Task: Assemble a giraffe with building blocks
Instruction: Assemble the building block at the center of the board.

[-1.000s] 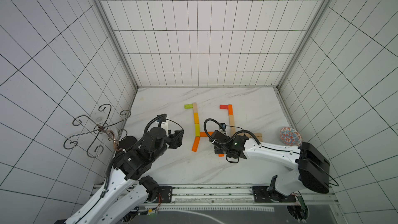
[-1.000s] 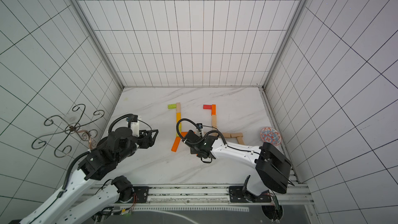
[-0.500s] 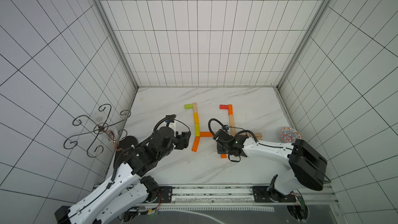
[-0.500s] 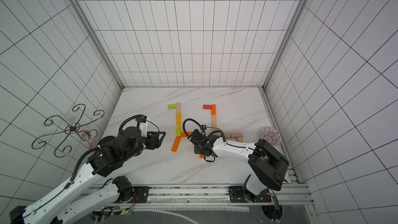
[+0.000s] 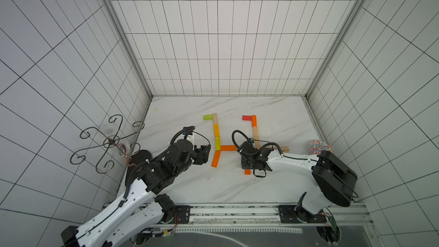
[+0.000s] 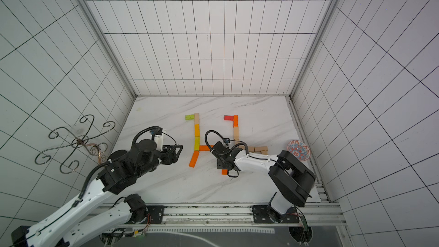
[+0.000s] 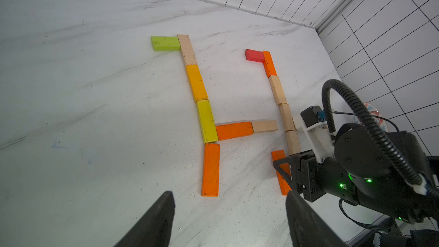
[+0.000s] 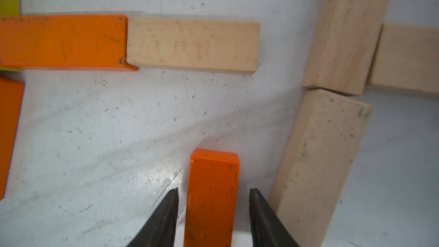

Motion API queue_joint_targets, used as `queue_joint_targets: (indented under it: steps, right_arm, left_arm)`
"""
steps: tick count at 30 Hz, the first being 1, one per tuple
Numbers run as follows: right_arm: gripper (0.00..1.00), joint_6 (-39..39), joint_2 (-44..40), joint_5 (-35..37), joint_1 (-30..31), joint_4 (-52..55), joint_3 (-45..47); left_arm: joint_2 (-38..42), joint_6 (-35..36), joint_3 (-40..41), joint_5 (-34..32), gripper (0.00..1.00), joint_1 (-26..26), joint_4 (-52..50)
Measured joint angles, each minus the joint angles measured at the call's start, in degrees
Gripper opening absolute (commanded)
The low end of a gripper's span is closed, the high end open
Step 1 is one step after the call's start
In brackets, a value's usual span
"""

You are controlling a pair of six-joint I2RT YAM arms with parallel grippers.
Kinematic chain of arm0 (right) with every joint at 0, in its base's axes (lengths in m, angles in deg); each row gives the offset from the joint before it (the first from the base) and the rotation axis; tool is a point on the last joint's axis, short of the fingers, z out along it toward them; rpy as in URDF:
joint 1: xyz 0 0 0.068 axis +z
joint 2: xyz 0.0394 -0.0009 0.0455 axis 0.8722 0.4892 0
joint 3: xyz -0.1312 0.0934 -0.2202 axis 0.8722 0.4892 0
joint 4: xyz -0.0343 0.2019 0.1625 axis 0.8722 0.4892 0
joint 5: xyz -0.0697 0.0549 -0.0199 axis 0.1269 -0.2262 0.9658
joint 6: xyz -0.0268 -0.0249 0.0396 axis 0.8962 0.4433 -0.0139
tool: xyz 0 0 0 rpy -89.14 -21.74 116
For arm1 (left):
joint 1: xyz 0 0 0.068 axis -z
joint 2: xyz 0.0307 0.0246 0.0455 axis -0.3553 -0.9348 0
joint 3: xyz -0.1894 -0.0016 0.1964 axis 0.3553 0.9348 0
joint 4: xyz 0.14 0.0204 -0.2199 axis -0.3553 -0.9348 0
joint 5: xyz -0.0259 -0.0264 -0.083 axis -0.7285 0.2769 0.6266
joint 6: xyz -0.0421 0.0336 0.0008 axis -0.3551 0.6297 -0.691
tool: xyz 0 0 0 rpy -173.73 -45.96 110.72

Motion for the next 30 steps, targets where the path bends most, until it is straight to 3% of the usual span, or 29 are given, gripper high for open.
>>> queue_joint_targets:
  steps: [8, 12, 30]
  right_arm:
    - [0.30, 0.8, 0.0, -0.6, -0.1, 0.4, 0.0]
    - [0.24, 1.1, 0.1, -0.3, -0.4, 0.6, 0.0]
    - [0.24, 1.8, 4.5, 1.6, -3.0, 1.3, -4.6]
  left_arm:
    - [-0.7, 0.0, 0.0, -0.2, 0.73, 0.0, 0.5]
    - [-0.9, 0.1, 0.0, -0.4, 0.73, 0.0, 1.0]
    - [-0.6, 0.5, 0.0, -1.8, 0.73, 0.0, 1.3]
